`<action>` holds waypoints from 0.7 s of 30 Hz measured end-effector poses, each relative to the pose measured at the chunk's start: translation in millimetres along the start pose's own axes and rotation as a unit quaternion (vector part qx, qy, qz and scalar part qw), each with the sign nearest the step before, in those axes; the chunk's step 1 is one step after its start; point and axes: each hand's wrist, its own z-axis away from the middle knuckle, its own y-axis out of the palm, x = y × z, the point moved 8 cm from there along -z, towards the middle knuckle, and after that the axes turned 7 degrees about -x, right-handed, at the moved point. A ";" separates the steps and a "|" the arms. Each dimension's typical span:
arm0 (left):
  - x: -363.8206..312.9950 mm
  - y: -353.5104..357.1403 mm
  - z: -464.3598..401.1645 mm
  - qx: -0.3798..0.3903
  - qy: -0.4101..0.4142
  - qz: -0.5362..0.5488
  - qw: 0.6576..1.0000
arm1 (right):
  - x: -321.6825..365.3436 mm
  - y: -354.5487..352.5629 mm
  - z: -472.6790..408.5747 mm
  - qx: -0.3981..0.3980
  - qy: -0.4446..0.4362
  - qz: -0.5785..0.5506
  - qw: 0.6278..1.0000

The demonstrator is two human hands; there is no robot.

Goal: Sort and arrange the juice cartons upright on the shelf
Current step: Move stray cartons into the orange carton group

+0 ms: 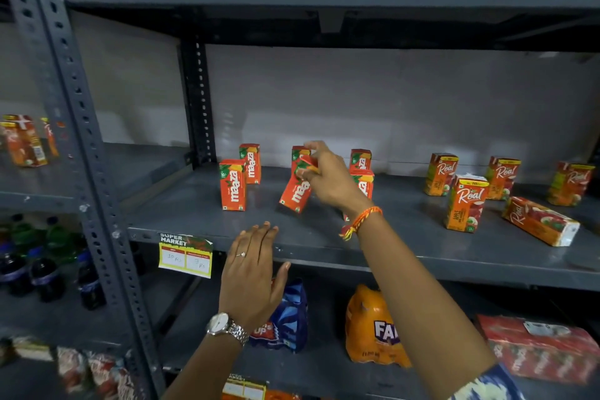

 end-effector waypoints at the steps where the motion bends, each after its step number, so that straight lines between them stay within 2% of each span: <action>1: -0.1 0.2 0.1 0.000 -0.001 0.000 1.000 | 3.1 -1.1 -3.9 0.004 -0.003 -0.003 1.000; 6: 0.0 0.2 0.6 0.000 0.004 -0.003 1.000 | 16.3 18.5 -12.6 0.062 -0.055 0.061 0.995; 9: -0.1 -0.5 1.1 0.005 0.005 -0.004 1.000 | 11.5 30.6 -8.9 0.080 -0.054 0.044 0.994; 14: 0.4 0.3 0.7 0.009 -0.002 0.001 1.000 | 5.3 31.2 -4.8 0.065 -0.051 0.006 0.997; 18: -1.5 1.0 2.2 0.008 -0.010 0.004 1.000 | 6.3 27.8 2.7 0.063 -0.064 0.017 0.996; 21: -4.1 0.6 2.4 -0.001 -0.026 -0.007 1.000 | 9.1 2.7 13.2 0.023 -0.096 0.011 0.995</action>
